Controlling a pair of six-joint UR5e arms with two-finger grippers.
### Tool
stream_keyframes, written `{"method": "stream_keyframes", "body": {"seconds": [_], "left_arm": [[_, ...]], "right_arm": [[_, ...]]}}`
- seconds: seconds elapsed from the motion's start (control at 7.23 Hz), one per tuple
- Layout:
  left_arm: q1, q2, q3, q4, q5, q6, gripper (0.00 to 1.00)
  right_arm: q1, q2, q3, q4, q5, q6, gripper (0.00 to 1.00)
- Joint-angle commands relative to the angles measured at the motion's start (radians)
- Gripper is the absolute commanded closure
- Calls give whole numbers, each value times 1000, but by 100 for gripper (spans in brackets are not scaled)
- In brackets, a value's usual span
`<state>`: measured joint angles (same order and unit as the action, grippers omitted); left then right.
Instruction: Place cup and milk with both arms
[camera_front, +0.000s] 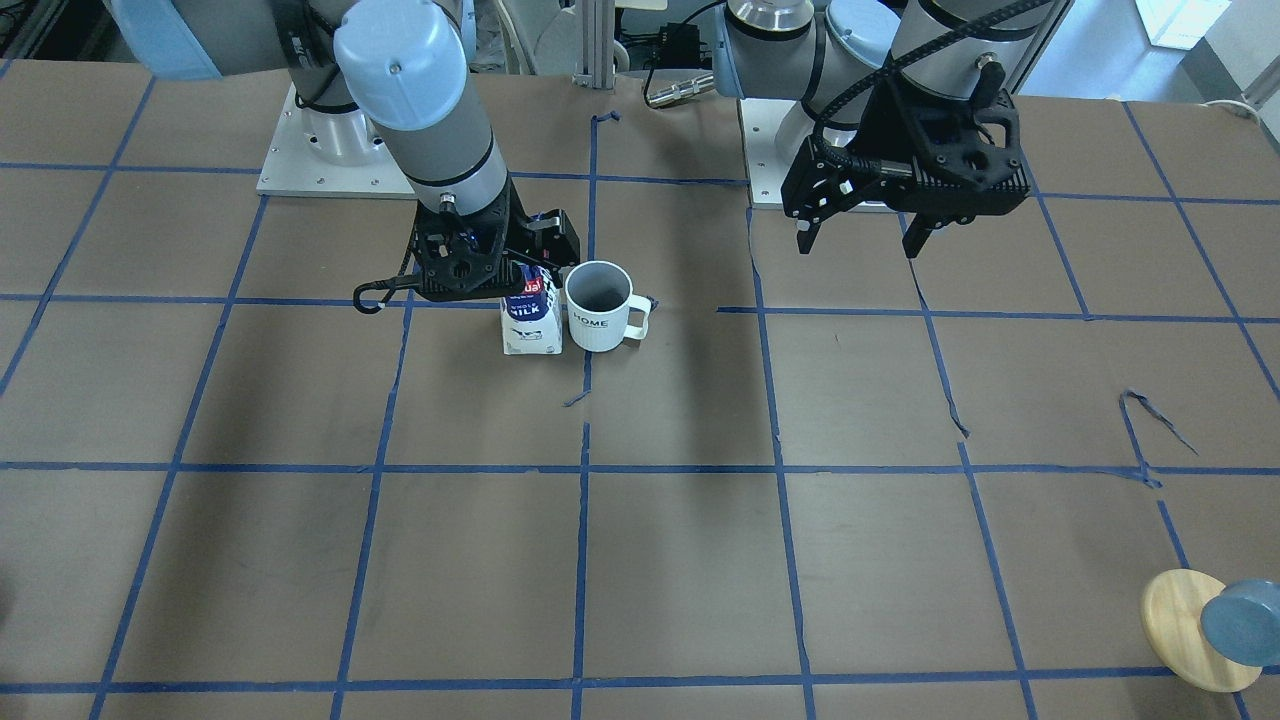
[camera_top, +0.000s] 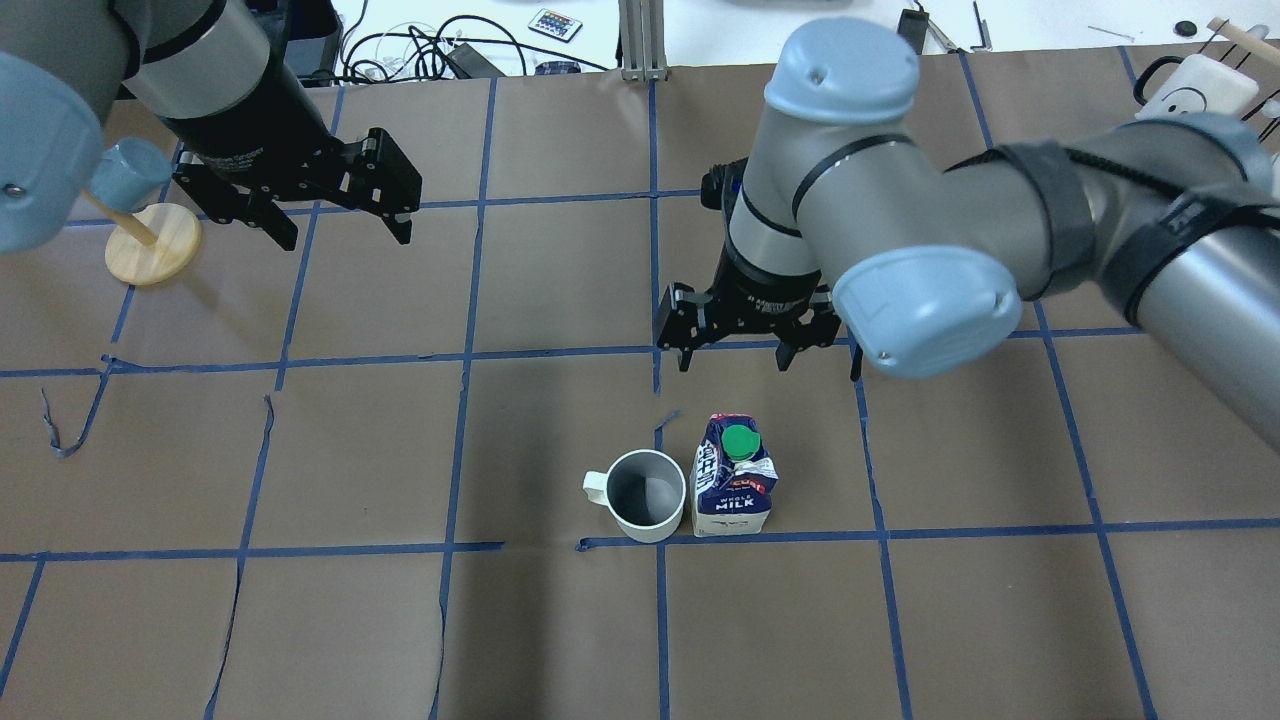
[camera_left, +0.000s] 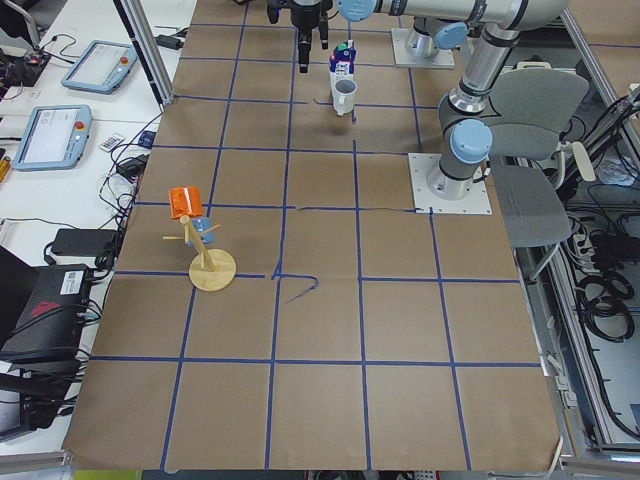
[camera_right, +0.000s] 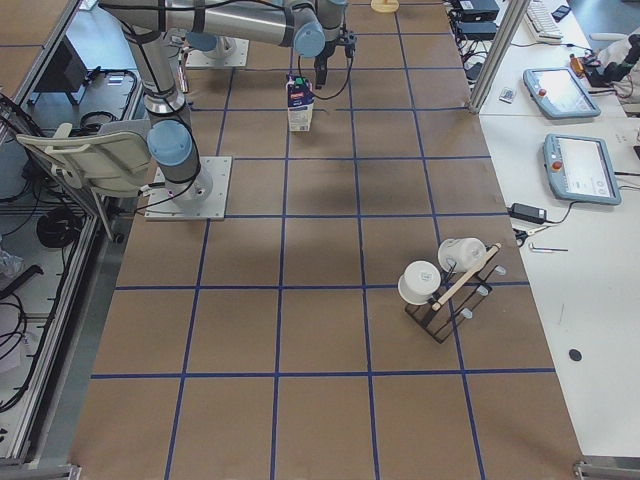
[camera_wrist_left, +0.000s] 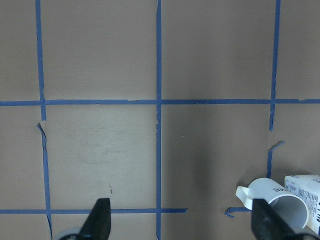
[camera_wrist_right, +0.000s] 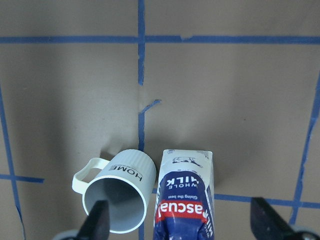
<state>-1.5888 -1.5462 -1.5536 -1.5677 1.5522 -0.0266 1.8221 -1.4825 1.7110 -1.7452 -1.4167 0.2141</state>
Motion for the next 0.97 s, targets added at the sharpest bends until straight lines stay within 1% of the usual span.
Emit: {"method": "stream_keyframes", "body": {"seconds": [0.0, 0.14, 0.41, 0.55, 0.69, 0.83], "left_arm": [[1, 0, 1, 0, 0, 1, 0], [1, 0, 1, 0, 0, 1, 0], [1, 0, 1, 0, -1, -1, 0], [1, 0, 1, 0, 0, 1, 0], [1, 0, 3, 0, -1, 1, 0], [3, 1, 3, 0, -1, 1, 0]], "right_arm": [[-23, 52, -266, 141, -113, -89, 0], [-45, 59, -307, 135, -125, -128, 0], [-143, 62, -306, 139, -110, -238, 0], [-148, 53, -307, 141, -125, -248, 0], [-161, 45, -300, 142, -137, -292, 0], [-167, 27, -298, 141, -169, -356, 0]]}}
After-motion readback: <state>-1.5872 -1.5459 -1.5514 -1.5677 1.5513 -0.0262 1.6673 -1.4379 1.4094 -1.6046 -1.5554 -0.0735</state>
